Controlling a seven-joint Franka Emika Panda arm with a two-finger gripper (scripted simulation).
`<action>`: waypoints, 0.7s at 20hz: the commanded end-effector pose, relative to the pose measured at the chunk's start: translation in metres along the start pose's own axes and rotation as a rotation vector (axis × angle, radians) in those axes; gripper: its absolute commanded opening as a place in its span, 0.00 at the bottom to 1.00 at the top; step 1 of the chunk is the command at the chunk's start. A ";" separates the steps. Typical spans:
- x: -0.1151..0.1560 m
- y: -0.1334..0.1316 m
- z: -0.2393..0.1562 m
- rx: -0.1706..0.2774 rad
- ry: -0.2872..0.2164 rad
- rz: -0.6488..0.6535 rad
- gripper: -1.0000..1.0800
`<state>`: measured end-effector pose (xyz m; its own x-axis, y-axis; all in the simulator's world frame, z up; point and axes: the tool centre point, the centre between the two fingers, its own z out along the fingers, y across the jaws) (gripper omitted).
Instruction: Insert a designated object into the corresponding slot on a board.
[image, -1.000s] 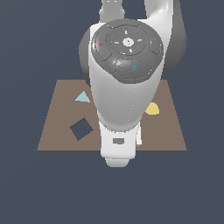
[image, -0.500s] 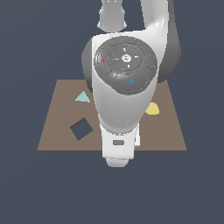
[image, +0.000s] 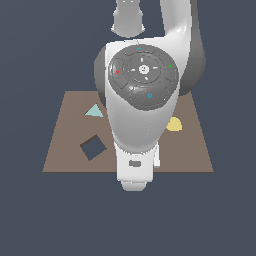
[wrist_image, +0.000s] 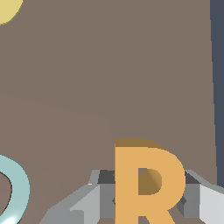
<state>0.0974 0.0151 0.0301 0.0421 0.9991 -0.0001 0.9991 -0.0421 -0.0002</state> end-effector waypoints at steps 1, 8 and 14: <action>0.000 0.000 0.000 0.000 0.000 0.000 0.00; 0.001 -0.003 0.000 0.000 0.000 -0.017 0.00; 0.005 -0.015 -0.001 0.000 0.000 -0.082 0.00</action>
<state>0.0864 0.0198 0.0304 -0.0210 0.9998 -0.0001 0.9998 0.0210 -0.0003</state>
